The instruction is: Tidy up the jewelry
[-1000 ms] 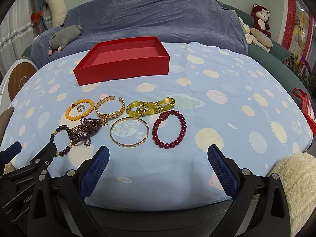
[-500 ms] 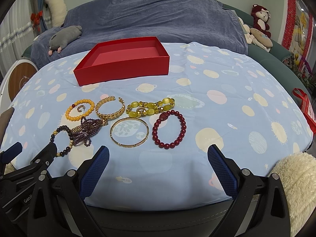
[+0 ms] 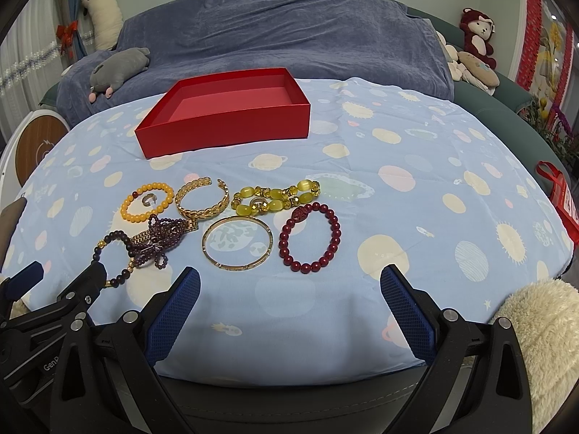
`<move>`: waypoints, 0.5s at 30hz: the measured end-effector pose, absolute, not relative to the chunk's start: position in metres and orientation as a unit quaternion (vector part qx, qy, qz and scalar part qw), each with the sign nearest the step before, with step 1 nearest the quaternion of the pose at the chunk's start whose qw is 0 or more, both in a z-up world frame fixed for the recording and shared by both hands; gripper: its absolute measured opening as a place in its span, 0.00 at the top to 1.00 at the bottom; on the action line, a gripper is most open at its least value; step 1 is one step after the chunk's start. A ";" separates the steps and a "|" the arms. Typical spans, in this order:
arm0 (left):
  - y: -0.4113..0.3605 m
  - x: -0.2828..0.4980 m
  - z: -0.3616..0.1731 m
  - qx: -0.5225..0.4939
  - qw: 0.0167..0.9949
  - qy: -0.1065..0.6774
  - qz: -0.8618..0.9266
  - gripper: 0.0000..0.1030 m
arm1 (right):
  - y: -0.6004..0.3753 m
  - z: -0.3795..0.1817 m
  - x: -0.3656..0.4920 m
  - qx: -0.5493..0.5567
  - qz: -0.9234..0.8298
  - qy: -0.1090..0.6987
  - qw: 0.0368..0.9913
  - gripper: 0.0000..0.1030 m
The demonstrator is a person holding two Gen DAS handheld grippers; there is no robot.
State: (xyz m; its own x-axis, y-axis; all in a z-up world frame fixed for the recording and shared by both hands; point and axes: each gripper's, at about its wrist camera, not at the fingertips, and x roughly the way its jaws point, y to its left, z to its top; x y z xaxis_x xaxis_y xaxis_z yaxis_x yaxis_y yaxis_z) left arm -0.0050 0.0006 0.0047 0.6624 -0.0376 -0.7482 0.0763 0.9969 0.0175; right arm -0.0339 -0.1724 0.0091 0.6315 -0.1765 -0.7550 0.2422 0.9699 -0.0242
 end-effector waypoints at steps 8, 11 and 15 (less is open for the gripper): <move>0.000 -0.005 0.004 0.022 0.910 0.412 -0.037 0.07 | -0.173 0.010 -0.034 0.041 -0.117 0.411 0.903 0.07; -0.001 -0.003 0.002 0.022 0.906 0.421 -0.044 0.07 | -0.173 0.011 -0.033 0.041 -0.118 0.411 0.903 0.07; 0.000 0.002 0.001 0.017 0.899 0.433 -0.055 0.07 | -0.172 0.012 -0.030 0.043 -0.114 0.412 0.903 0.07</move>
